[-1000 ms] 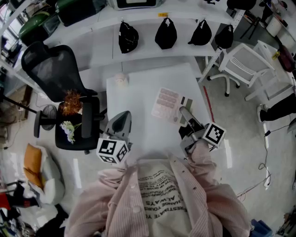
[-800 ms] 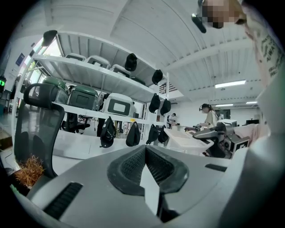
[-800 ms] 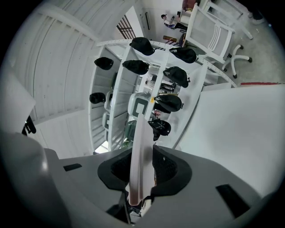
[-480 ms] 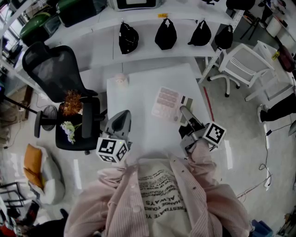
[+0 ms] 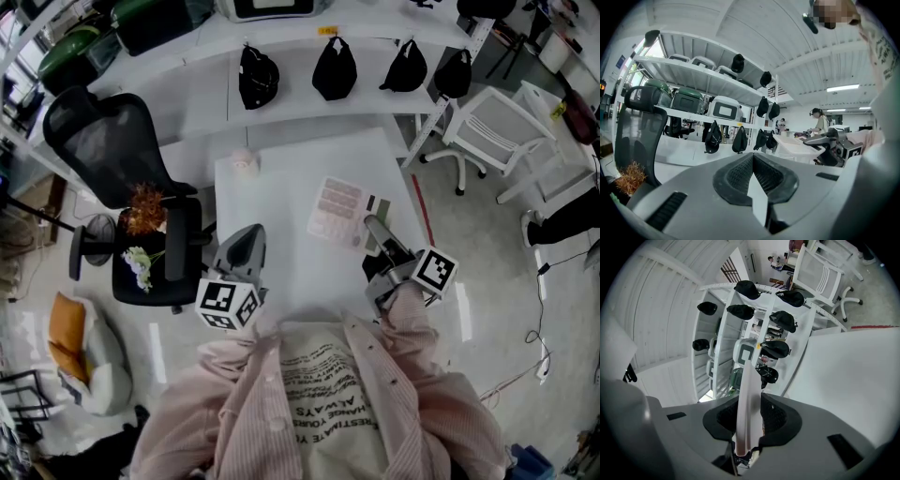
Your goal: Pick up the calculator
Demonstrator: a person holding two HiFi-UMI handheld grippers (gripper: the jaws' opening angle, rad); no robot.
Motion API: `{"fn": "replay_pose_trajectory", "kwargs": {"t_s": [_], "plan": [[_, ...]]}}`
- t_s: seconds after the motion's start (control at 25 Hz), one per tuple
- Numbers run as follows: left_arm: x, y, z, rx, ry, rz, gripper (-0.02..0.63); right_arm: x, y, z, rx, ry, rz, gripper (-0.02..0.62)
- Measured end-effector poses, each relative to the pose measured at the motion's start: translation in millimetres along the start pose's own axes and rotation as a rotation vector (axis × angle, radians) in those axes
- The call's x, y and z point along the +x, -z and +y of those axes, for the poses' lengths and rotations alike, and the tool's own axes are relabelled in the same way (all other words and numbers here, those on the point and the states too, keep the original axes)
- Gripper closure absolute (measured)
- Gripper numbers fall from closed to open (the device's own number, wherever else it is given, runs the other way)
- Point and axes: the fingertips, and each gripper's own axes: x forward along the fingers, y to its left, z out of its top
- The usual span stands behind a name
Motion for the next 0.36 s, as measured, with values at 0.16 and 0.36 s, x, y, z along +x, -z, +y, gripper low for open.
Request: {"fn": "replay_pose_trajectory", "kwargs": {"t_s": [0.16, 0.36], "plan": [[1.6, 1.7, 0.1, -0.005, -0.002, 0.003, 0.604, 0.1, -1.2, -1.5, 0.013, -0.008, 0.0, 0.506], [3.5, 2.9, -1.9, -0.009, -0.005, 0.003, 0.604, -1.0, -4.2, -2.6, 0.019, -0.015, 0.002, 0.506]]}}
